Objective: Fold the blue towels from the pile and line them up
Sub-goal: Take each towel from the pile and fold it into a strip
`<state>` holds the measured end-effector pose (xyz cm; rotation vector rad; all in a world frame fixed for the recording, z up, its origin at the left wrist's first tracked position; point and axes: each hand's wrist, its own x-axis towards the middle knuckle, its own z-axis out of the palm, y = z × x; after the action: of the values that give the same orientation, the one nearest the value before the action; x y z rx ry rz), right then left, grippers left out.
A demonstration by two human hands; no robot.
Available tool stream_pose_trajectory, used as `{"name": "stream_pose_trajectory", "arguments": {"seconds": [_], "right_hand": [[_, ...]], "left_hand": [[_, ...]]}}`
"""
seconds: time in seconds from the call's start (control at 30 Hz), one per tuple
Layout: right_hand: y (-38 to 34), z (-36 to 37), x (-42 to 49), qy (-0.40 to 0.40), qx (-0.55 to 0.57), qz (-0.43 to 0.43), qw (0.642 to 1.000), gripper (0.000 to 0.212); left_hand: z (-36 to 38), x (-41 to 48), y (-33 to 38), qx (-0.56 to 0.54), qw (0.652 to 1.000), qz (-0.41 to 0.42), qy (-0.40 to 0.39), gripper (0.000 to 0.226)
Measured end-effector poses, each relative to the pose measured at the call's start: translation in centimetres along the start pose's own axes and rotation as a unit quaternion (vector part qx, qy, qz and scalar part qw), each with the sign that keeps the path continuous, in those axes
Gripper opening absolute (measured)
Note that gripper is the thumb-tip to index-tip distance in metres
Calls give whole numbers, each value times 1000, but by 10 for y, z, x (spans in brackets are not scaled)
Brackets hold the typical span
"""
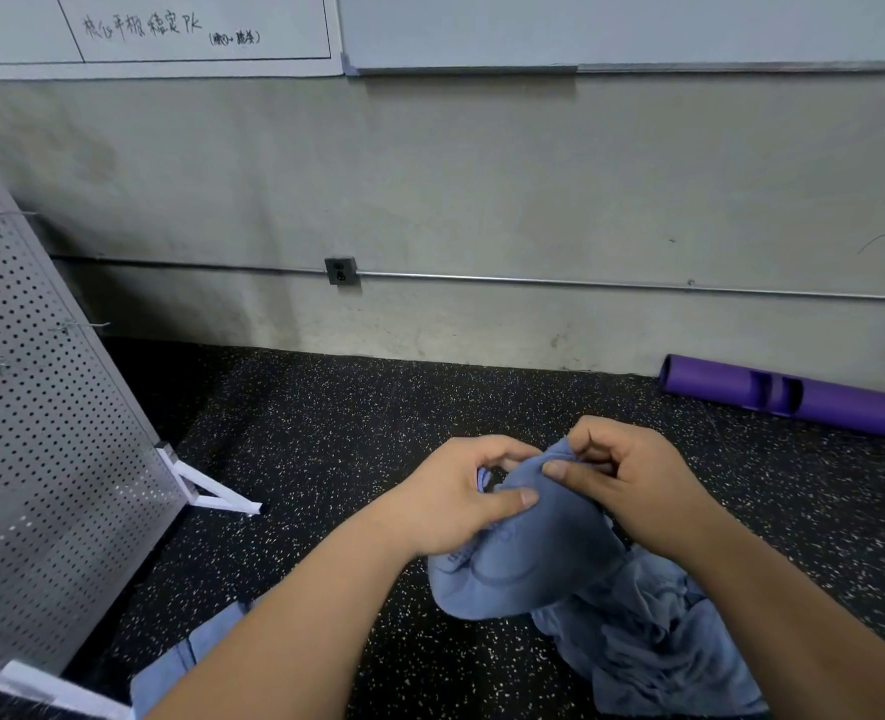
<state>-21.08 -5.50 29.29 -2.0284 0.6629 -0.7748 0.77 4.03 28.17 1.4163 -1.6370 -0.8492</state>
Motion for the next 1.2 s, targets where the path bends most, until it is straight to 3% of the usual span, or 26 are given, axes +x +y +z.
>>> {"name": "stream_pose_trajectory", "arguments": {"seconds": [0.2, 0.43, 0.6, 0.8, 1.03, 1.2], "right_hand": [[-3, 1, -1, 6, 8, 7, 1000, 12], [-2, 5, -1, 86, -13, 9, 996, 17], [0, 6, -2, 105, -55, 5, 993, 20], [-9, 5, -5, 110, -116, -73, 984, 22], [-18, 14, -8, 141, -54, -15, 988, 18], [-21, 25, -7, 148, -35, 17, 988, 19]], "left_hand": [[-1, 1, -1, 22, 1000, -18, 9, 14], [5, 1, -5, 2, 999, -26, 34, 26], [3, 3, -7, 3, 998, -30, 53, 23], [-4, 4, -3, -75, 990, -85, 85, 19], [-4, 3, 7, -147, 974, -68, 157, 23], [-3, 3, 6, -168, 974, -58, 138, 37]]}}
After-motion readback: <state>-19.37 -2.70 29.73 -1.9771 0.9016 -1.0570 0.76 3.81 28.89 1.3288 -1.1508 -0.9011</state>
